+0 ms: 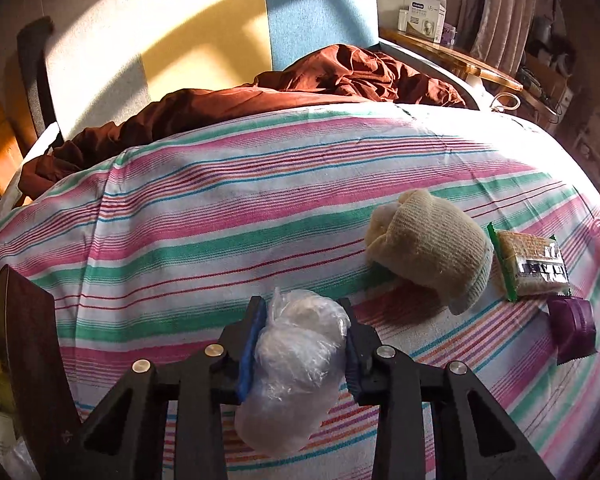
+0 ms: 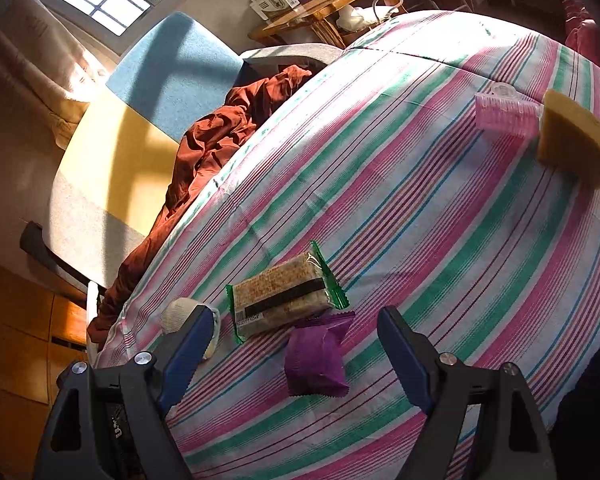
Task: Organize objects
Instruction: 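Move the left tool back to the pile and grasp another clear bag, then lower the right tool onto the beige knitted sock and close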
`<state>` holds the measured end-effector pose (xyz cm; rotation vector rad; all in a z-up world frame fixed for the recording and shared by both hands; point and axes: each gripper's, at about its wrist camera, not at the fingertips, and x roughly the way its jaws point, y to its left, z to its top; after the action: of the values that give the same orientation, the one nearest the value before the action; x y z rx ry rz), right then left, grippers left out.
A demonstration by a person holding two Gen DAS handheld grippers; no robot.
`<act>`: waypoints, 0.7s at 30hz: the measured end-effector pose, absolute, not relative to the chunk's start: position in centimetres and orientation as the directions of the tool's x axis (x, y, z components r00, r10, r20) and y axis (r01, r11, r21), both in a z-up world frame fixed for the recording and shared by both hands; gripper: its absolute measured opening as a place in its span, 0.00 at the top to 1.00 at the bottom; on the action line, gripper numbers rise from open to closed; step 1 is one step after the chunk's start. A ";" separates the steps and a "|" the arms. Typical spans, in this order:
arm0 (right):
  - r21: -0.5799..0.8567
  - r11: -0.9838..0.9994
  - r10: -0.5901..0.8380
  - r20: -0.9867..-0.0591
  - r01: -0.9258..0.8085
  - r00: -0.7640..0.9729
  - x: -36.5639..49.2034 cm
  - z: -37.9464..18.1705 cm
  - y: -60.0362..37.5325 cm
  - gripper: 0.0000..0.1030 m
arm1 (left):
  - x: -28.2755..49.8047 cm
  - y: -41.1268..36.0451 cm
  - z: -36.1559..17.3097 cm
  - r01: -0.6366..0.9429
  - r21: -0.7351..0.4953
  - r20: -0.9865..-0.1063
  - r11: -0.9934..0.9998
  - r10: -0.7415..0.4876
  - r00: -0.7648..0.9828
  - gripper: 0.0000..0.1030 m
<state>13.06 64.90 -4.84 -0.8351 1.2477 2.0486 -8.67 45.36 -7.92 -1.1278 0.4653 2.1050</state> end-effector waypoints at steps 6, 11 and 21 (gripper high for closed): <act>0.534 -0.424 0.143 -0.758 -0.731 -0.636 12.5 -4.6 64.4 0.17 | -3.4 41.6 -8.2 -0.728 -0.041 -0.795 -0.684 0.464 -0.391 0.66; 0.503 -0.488 0.127 -0.768 -0.714 -0.628 11.3 -4.4 63.5 0.17 | 0.9 38.4 -8.3 -0.748 -0.057 -0.770 -0.661 0.506 -0.388 0.66; 0.408 -0.624 0.065 -0.822 -0.666 -0.565 8.4 -5.1 60.9 0.17 | 1.2 37.7 -8.9 -0.748 -0.076 -0.741 -0.660 0.539 -0.400 0.65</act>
<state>8.37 60.92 -5.13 -1.1218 1.0170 2.2150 1.25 37.71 -8.92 -0.9789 0.3447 2.0988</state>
